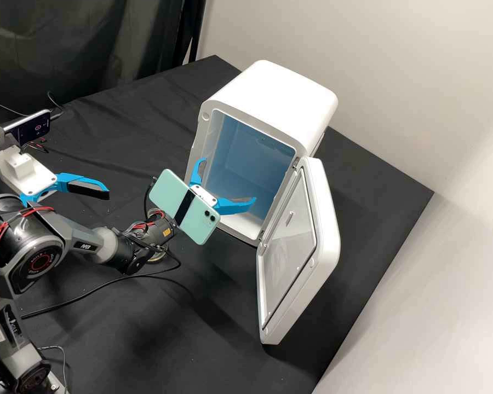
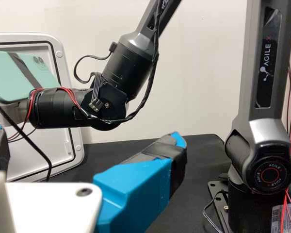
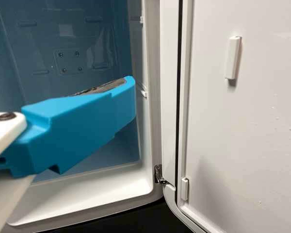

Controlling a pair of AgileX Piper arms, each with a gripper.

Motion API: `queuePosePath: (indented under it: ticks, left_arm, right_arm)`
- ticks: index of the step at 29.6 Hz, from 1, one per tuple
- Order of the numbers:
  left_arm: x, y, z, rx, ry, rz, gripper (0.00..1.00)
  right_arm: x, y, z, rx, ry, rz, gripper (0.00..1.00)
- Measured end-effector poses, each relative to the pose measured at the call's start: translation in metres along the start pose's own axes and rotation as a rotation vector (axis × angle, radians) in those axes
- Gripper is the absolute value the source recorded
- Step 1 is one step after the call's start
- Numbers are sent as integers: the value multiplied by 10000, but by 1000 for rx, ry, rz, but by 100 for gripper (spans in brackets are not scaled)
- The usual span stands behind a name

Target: Place the flask in the incubator

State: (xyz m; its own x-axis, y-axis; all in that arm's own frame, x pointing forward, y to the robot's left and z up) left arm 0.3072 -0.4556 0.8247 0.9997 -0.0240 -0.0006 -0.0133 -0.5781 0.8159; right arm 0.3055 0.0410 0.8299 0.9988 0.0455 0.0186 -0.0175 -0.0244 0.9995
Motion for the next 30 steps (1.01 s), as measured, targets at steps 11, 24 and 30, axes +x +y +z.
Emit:
queuePosePath:
  ticks: [11, 24, 30]
  left_arm:
    - [0, 0, 0, 0, 0, 0, 100]
    - [130, -46, -399, 11, 112, -12, 100]
    - [158, -96, -653, -2, 191, -39, 100]
  right_arm:
    - [0, 0, 0, 0, 0, 0, 100]
    - [0, 0, 0, 0, 0, 0, 100]
    - [0, 0, 0, 0, 0, 0, 100]
